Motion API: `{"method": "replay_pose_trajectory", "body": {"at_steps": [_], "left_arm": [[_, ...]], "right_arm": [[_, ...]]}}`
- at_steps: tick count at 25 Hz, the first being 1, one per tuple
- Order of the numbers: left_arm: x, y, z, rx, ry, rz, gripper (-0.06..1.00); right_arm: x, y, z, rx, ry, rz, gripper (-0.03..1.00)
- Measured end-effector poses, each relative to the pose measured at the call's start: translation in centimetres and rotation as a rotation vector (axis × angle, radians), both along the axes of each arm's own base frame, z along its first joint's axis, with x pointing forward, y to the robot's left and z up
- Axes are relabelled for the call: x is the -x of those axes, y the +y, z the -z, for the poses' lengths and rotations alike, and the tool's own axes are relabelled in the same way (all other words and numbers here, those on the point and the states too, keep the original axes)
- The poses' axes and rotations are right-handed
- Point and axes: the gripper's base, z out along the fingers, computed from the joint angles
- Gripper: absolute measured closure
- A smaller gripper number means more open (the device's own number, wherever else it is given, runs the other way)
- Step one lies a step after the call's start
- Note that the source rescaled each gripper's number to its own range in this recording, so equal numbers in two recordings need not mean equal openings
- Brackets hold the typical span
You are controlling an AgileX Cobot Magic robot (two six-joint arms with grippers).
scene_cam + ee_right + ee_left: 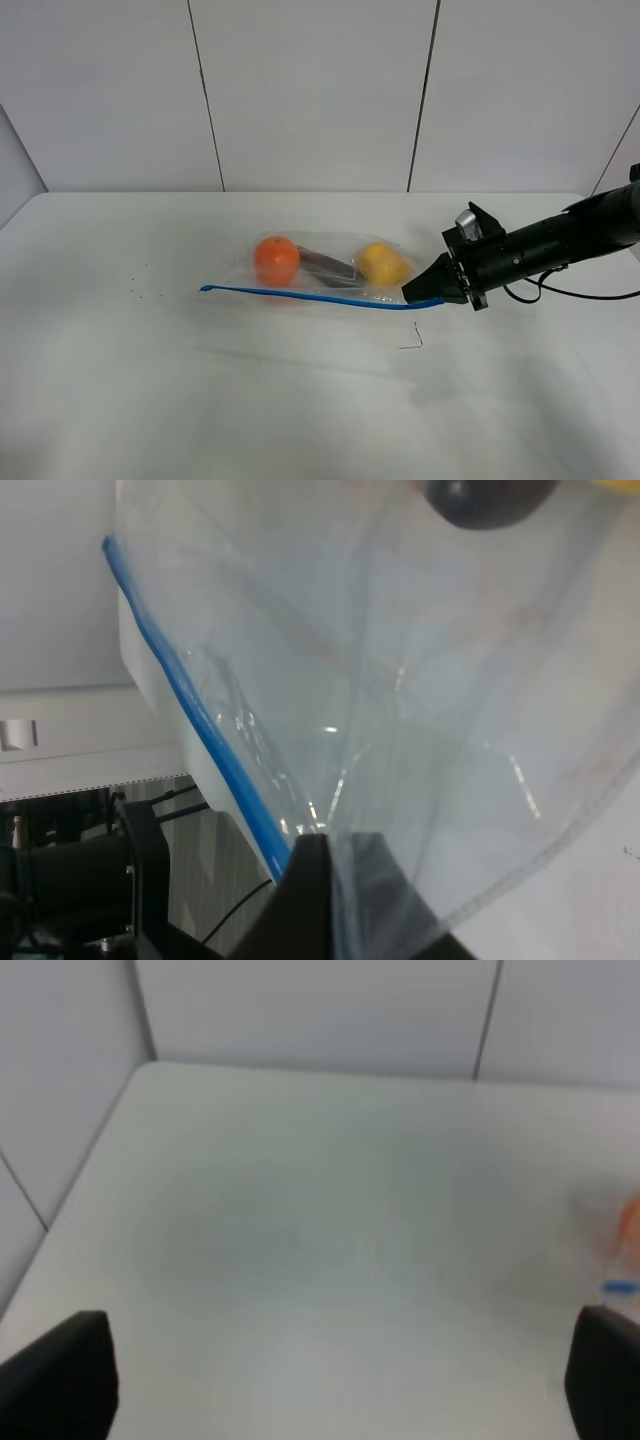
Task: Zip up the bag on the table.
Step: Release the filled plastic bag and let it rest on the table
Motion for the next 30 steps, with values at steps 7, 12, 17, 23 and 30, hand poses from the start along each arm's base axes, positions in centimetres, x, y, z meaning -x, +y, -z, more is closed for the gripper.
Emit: {"method": "replay_pose_trajectory", "body": {"at_steps": [7,12,17,23,30], "left_arm": [[3.5,-0.4,3.2,-0.011,-0.049,0.006,-0.06],[3.8,-0.5,3.8,0.010,0.004,0.014,-0.06],[3.6,-0.7,4.5,0.032,0.054,0.026,-0.06],[3.0,-0.6,6.0,0.040,0.118,0.025,-0.06],[2.6,-0.6,7.1,0.049,0.166,0.026,-0.06]], "right_arm": [[0.0,0.0,0.0,0.000,0.000,0.000,0.97],[0.0,0.0,0.0,0.000,0.000,0.000,0.97],[0.0,0.0,0.0,-0.001,0.000,0.001,0.97],[0.0,0.0,0.0,-0.001,0.000,0.001,0.97],[0.0,0.0,0.0,-0.001,0.000,0.001,0.97]]}}
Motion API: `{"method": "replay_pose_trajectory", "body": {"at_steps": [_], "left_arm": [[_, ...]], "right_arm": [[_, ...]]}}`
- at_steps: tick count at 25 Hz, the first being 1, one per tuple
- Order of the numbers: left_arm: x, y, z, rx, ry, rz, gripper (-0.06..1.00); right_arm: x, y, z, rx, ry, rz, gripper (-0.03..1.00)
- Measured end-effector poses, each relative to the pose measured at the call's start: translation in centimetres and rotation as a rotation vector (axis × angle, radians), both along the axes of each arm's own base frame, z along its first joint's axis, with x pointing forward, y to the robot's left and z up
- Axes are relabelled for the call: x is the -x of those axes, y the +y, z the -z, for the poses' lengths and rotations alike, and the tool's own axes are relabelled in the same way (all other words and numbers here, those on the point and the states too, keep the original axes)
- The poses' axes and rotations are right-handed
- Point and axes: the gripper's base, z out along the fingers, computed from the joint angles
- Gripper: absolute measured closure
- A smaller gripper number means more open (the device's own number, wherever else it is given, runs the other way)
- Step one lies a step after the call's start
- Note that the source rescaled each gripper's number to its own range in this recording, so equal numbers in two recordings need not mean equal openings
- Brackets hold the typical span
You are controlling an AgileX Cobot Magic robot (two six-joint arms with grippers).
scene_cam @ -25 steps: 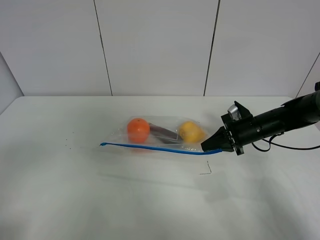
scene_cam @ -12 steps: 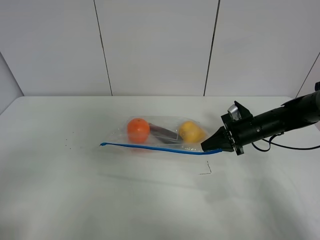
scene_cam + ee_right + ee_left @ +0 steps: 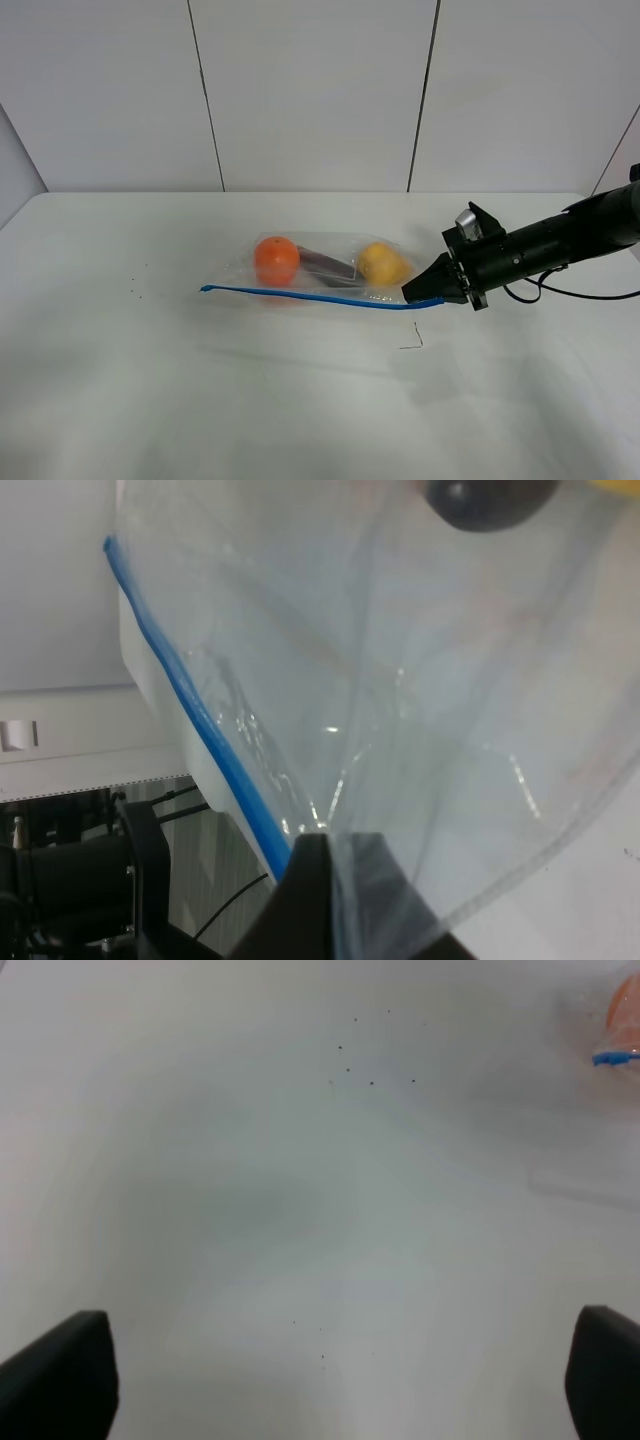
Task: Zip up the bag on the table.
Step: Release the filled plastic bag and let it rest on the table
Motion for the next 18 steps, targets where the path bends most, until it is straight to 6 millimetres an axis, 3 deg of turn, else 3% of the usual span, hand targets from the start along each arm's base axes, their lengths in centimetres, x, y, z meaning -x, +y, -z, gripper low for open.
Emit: {"method": "replay_pose_trajectory", "body": {"at_steps": [18], "left_arm": [[0.00,-0.02,0.00,0.003,0.000,0.002,-0.06]], "right_arm": [[0.00,0.00,0.00,0.000,0.000,0.000,0.97]]}}
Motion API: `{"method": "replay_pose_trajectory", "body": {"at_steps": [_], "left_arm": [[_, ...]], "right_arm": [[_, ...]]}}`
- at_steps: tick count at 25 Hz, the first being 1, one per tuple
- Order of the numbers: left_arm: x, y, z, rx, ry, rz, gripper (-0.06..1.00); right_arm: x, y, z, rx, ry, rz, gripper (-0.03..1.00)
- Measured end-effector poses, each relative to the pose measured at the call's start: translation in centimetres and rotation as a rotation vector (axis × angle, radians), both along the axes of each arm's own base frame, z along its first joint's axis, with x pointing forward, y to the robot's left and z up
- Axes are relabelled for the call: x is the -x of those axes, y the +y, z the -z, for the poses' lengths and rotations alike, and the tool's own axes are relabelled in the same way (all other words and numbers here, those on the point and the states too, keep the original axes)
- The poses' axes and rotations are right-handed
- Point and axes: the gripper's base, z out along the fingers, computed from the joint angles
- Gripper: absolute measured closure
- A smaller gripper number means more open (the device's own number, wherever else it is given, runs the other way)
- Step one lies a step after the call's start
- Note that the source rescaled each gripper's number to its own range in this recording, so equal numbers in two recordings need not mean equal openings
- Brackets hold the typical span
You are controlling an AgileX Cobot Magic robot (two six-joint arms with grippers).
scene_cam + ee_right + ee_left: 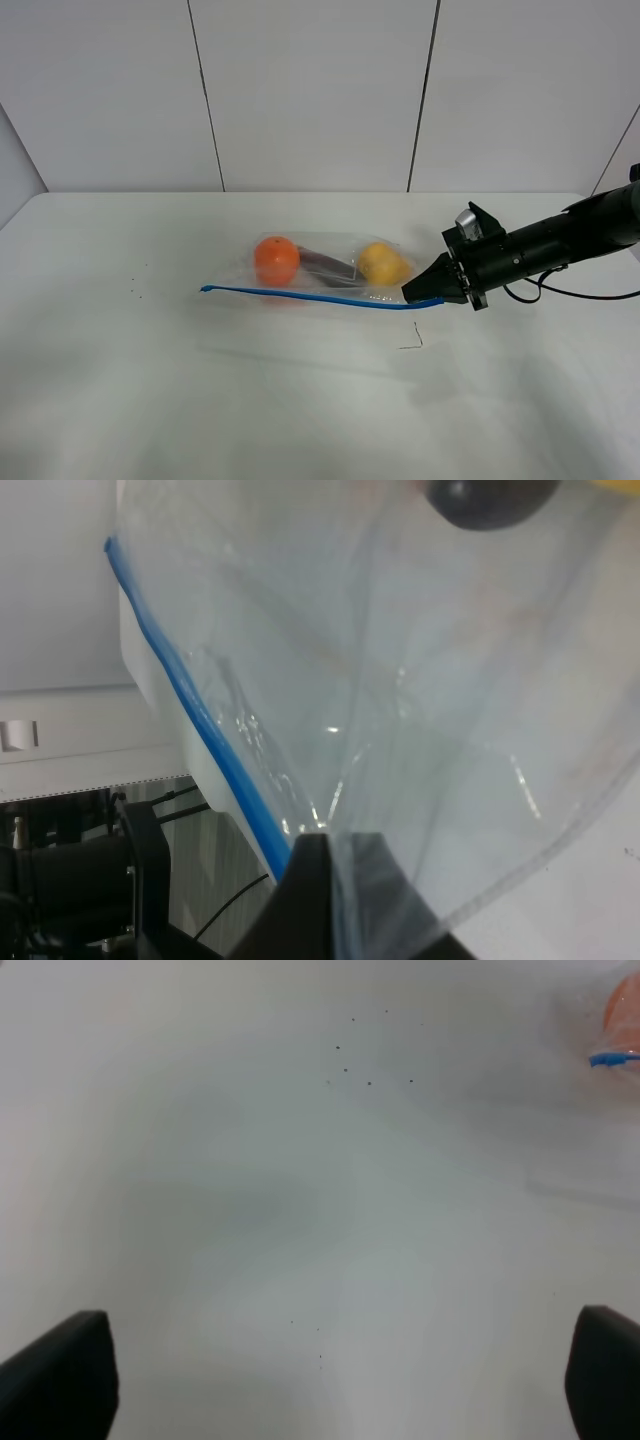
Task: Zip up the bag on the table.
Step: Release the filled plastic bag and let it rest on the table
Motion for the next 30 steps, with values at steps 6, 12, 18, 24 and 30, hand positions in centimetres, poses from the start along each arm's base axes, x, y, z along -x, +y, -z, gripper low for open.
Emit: {"method": "replay_pose_trajectory", "body": {"at_steps": [6,12,18,24,30], "left_arm": [[0.00,0.00,0.00,0.000,0.000,0.000,-0.06],[0.00,0.00,0.00,0.000,0.000,0.000,-0.06],[0.00,0.00,0.00,0.000,0.000,0.000,-0.06],[0.00,0.00,0.00,0.001,0.000,0.000,-0.06],[0.00,0.00,0.00,0.001,0.000,0.000,-0.06]], "right_arm": [[0.00,0.00,0.00,0.000,-0.001,0.000,0.97],[0.00,0.00,0.00,0.000,-0.007,-0.003,0.97],[0.00,0.00,0.00,0.000,-0.007,-0.003,0.26],[0.01,0.00,0.01,0.001,-0.009,-0.006,-0.02],[0.02,-0.01,0.01,0.002,-0.011,-0.008,-0.03]]}}
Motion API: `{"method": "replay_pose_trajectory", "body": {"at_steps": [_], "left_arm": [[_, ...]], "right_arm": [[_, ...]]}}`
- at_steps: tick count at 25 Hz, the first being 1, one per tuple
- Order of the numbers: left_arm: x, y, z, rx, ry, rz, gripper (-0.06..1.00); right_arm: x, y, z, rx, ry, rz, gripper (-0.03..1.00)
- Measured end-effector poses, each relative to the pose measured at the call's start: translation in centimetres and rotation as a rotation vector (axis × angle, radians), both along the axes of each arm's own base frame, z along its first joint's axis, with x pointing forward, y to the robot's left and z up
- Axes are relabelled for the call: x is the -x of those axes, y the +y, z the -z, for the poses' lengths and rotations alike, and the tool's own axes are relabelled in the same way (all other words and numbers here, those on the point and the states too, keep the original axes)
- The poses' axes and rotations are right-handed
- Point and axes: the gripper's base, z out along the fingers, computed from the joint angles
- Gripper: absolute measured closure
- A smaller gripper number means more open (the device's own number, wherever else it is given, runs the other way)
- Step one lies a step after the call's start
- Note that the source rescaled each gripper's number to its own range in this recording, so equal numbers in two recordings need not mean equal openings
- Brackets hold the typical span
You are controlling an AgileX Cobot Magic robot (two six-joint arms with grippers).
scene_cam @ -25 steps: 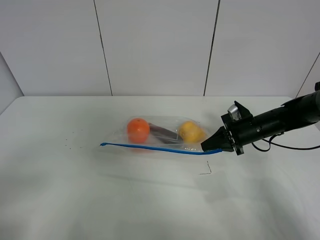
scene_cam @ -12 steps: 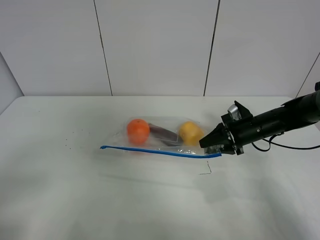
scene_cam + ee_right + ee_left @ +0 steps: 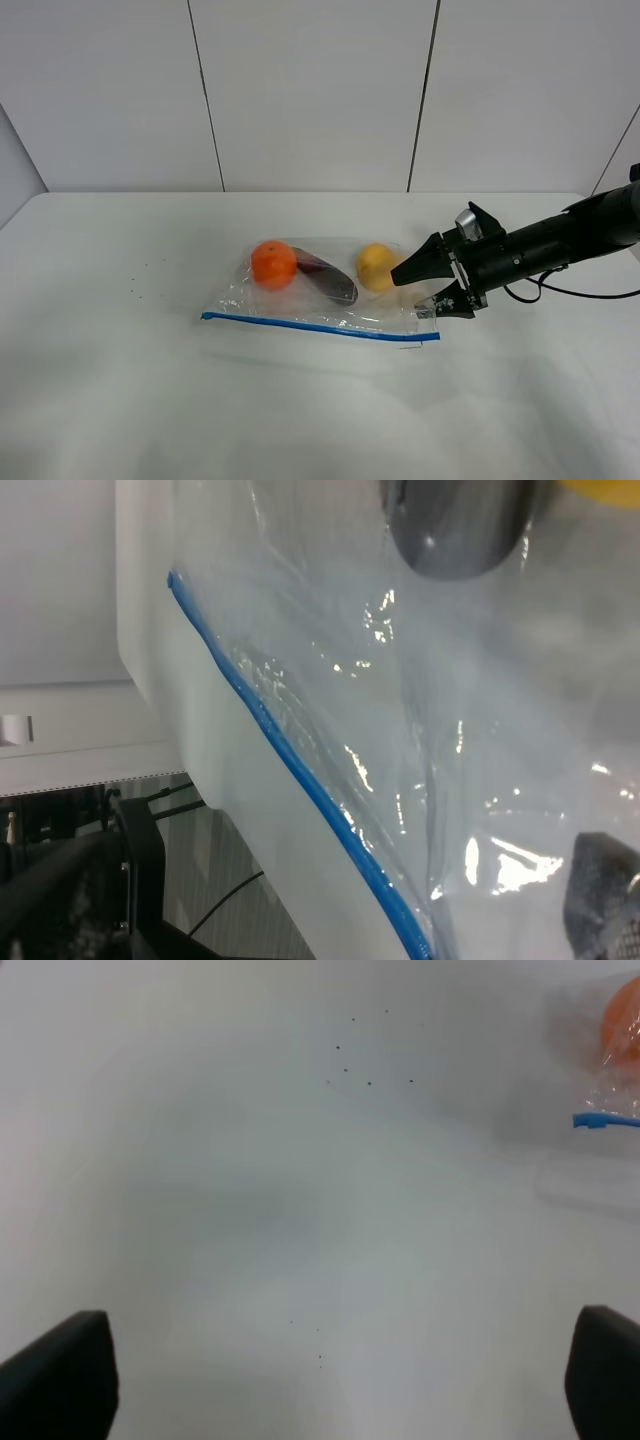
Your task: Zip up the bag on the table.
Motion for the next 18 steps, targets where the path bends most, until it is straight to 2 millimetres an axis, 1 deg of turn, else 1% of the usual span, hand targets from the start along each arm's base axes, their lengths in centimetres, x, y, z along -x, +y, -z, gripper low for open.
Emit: {"method": "replay_pose_trajectory", "body": {"at_steps": [7,10,12,13,16,18], "left_arm": [[0.0,0.0,0.0,0.000,0.000,0.000,-0.06],[0.0,0.0,0.0,0.000,0.000,0.000,-0.06],[0.0,0.0,0.0,0.000,0.000,0.000,-0.06],[0.0,0.0,0.0,0.000,0.000,0.000,-0.06],[0.0,0.0,0.0,0.000,0.000,0.000,-0.06],[0.0,0.0,0.0,0.000,0.000,0.000,-0.06]], "right_arm": [[0.3,-0.1,0.1,0.032,0.033,-0.023,-0.03],[0.9,-0.5,-0.8,0.100,0.017,-0.075,-0.03],[1.2,-1.1,-1.6,0.220,-0.006,-0.091,-0.03],[1.3,-1.6,-2.1,0.306,-0.021,-0.084,-0.03],[1.4,-3.5,-4.0,0.577,-0.067,-0.010,-0.03],[1.7,-4.8,-5.6,0.748,-0.107,0.036,-0.03]]}}
